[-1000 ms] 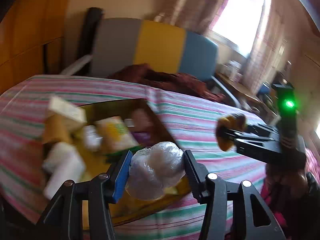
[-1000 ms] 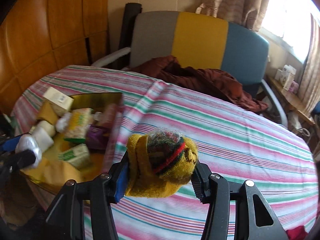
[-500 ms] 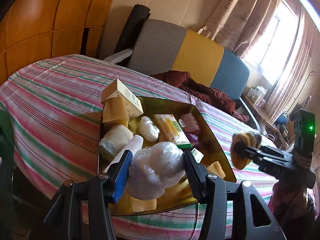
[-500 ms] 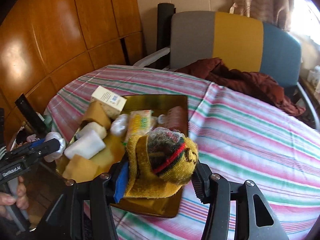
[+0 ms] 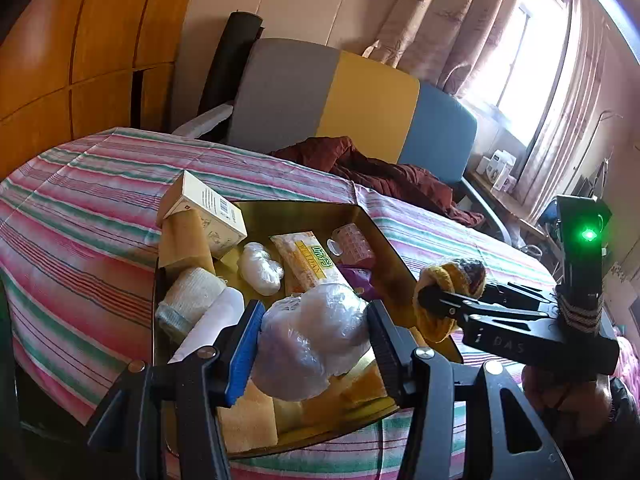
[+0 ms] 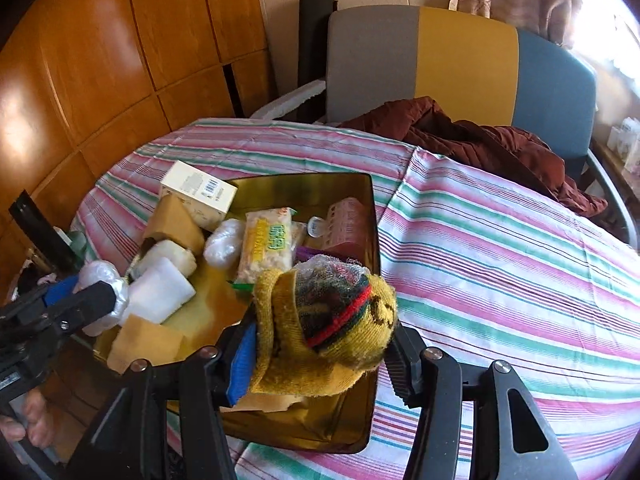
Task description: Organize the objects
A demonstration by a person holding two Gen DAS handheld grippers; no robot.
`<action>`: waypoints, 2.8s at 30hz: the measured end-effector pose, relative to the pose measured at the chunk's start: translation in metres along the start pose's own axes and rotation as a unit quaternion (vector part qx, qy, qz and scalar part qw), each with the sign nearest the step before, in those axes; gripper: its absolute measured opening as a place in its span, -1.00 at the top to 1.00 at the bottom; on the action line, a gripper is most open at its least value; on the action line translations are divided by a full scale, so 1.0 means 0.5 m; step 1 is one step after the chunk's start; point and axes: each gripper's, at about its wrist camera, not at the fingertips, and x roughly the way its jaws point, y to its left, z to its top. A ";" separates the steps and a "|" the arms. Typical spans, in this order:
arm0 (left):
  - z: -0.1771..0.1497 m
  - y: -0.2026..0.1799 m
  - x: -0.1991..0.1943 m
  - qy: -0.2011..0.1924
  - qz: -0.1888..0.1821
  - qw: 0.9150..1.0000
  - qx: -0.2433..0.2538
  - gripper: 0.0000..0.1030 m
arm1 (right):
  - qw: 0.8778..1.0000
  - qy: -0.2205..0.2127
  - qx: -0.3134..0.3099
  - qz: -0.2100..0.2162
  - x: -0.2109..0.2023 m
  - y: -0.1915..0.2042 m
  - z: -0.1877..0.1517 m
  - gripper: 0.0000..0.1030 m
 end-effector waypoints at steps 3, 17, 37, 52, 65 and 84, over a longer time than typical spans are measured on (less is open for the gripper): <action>0.002 -0.007 0.009 0.002 0.018 1.000 0.009 -0.03 | 1.000 0.007 -0.002 -0.004 0.016 0.001 0.000 -0.10; -0.001 -0.023 0.049 0.026 0.047 0.998 0.034 -0.05 | 0.999 0.038 -0.009 0.007 0.047 0.006 -0.015 -0.14; -0.011 -0.020 0.066 0.046 0.081 0.995 0.035 -0.37 | 0.999 0.029 0.010 0.031 0.029 0.005 -0.016 -0.82; 0.000 -0.038 -0.010 -0.014 0.178 0.983 0.032 -0.44 | 1.000 -0.015 0.016 0.004 -0.028 0.010 -0.034 -0.99; -0.013 -0.048 -0.044 -0.004 0.186 0.982 0.002 -0.44 | 1.000 -0.015 0.012 0.022 -0.036 0.044 -0.081 -0.99; -0.018 -0.034 -0.053 -0.018 0.196 0.980 -0.002 -0.17 | 1.000 -0.021 0.004 0.009 -0.039 0.049 -0.077 -0.99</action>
